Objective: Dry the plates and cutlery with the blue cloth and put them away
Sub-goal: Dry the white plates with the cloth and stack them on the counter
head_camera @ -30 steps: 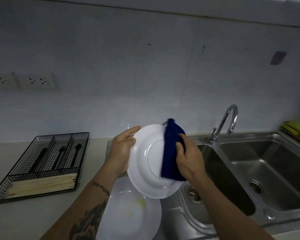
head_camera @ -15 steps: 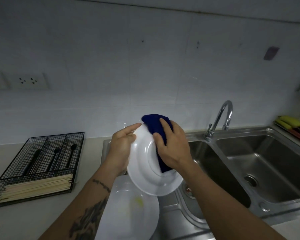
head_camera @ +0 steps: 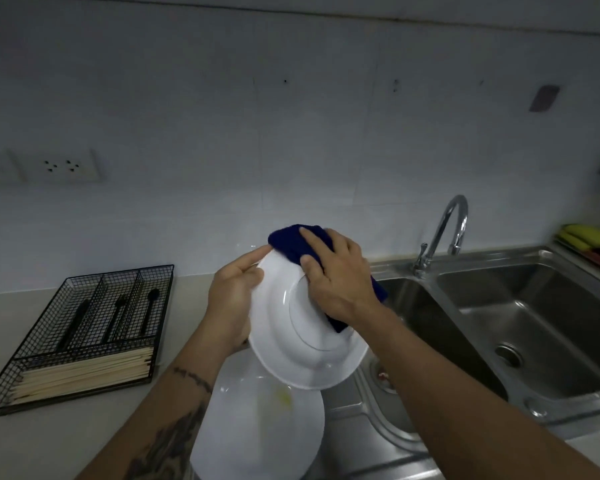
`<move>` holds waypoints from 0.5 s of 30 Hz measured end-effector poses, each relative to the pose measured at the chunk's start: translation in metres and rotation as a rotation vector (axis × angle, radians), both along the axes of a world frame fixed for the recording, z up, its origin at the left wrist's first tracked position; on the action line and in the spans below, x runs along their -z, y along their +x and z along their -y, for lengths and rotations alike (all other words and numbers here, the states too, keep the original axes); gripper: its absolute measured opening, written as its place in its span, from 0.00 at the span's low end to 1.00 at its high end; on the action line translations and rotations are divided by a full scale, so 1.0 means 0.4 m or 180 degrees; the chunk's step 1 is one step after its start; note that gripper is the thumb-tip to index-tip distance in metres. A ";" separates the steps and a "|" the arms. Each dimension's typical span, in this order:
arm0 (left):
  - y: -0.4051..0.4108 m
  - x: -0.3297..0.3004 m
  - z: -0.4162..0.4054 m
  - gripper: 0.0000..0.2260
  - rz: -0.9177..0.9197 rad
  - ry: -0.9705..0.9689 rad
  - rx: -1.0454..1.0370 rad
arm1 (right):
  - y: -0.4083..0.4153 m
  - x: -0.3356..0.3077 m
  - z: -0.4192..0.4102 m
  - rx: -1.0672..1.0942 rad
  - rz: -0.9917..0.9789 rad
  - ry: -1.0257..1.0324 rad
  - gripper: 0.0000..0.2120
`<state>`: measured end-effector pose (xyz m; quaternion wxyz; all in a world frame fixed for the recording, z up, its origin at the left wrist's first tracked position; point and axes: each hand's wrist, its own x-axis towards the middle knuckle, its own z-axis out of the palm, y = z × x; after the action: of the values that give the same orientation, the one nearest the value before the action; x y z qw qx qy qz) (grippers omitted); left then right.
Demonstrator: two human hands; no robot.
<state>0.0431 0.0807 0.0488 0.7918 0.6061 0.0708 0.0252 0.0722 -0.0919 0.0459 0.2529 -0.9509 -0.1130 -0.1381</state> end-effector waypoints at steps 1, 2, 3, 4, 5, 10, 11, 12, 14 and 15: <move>-0.002 -0.004 -0.005 0.19 0.0032 0.0000 -0.0057 | 0.007 0.004 0.007 0.0050 -0.0062 0.0145 0.28; -0.002 -0.004 -0.013 0.19 0.0068 -0.0012 -0.0161 | 0.015 0.012 0.019 0.0133 -0.0179 0.0398 0.27; 0.000 0.000 -0.023 0.19 0.0108 -0.0096 -0.0268 | 0.020 0.025 0.035 0.0229 -0.0388 0.0736 0.27; 0.003 0.008 -0.033 0.19 0.0142 -0.0226 -0.0369 | 0.019 0.036 0.049 0.0302 -0.0602 0.1163 0.27; 0.002 0.015 -0.040 0.20 0.0177 -0.0361 -0.0440 | 0.012 0.046 0.060 0.0346 -0.0789 0.1589 0.28; -0.017 0.052 -0.071 0.23 0.0075 -0.0517 0.0084 | -0.036 0.067 0.093 0.0383 -0.0729 0.2713 0.16; -0.020 0.050 -0.083 0.24 0.0074 -0.0373 0.0284 | -0.040 0.059 0.103 0.0331 -0.0641 0.2635 0.14; -0.020 0.044 -0.096 0.24 0.0067 -0.0111 0.0423 | -0.041 0.047 0.113 0.0225 -0.0577 0.2501 0.13; -0.014 0.024 -0.112 0.24 0.0032 0.0394 0.0613 | -0.036 0.014 0.131 -0.0010 -0.0554 0.2227 0.14; -0.009 0.011 -0.111 0.22 0.0018 0.0616 0.0692 | -0.033 -0.003 0.138 -0.0122 -0.0572 0.2077 0.15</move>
<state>0.0393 0.1251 0.0445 0.7280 0.6836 -0.0003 -0.0523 0.0588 -0.1473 0.0469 0.5554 -0.8259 -0.0581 -0.0779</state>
